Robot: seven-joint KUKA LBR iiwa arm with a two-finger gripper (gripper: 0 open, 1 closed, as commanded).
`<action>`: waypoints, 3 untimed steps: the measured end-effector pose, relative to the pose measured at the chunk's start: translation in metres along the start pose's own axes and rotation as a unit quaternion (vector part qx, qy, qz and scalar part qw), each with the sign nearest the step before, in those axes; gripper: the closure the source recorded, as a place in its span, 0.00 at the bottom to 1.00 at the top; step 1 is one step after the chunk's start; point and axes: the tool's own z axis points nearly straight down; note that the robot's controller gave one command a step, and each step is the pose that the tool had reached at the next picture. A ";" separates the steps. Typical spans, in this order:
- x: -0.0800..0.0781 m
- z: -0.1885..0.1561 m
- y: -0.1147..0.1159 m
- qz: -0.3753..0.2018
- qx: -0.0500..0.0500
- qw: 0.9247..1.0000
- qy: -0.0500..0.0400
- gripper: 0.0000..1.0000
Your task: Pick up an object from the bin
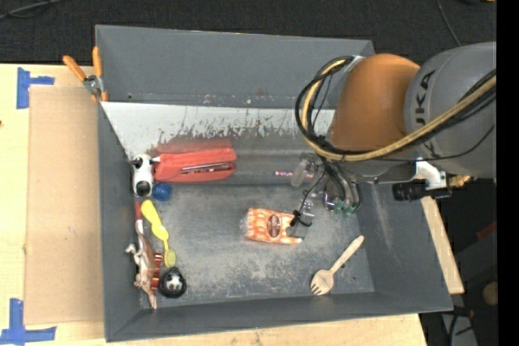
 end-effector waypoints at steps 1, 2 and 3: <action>0.047 0.029 0.028 -0.139 0.000 0.990 -0.001 0.00; 0.061 0.076 0.010 -0.105 0.001 0.994 0.001 0.00; 0.013 0.096 -0.008 -0.162 -0.001 0.987 0.000 0.00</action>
Offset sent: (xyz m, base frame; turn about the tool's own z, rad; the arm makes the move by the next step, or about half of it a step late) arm -0.0635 0.0186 -0.0945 -0.1554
